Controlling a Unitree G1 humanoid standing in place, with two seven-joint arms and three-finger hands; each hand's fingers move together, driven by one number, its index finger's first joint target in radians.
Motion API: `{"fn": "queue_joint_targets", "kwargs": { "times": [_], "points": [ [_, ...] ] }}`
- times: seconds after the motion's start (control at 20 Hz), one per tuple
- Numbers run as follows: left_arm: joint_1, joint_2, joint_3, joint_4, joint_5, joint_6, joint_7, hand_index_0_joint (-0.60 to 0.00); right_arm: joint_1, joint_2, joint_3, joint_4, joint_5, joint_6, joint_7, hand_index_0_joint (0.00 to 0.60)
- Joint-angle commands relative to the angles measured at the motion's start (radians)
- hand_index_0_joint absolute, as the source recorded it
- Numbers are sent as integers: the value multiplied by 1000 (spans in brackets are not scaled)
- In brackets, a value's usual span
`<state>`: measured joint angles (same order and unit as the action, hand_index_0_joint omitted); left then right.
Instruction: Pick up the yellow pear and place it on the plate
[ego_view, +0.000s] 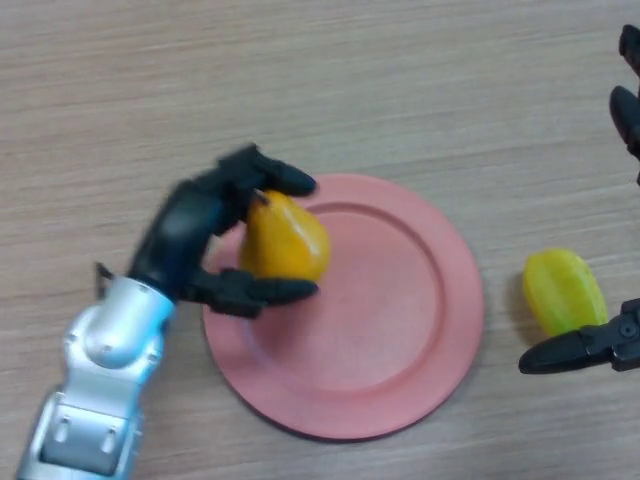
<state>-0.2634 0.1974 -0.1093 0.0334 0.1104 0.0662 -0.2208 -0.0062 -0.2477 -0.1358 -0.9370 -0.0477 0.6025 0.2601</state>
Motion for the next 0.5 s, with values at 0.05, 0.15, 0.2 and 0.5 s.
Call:
{"fn": "queue_joint_targets", "kwargs": {
  "times": [0.05,0.15,0.2,0.5],
  "points": [
    [-20,-1,13,-7,28,-81,10,-600,-17,-16,-39,-50,28,-87,-24,0],
    [-32,-6,-25,36,-54,-103,65,-600,-22,-19,-26,-56,36,-57,-28,0],
    [-38,-6,-41,57,-51,-113,75,-600,-22,-19,-26,-60,38,-49,-27,0],
    [-80,-7,-50,189,-53,-192,90,-600,-29,-23,-42,-91,68,5,-33,0]
  ]
}}
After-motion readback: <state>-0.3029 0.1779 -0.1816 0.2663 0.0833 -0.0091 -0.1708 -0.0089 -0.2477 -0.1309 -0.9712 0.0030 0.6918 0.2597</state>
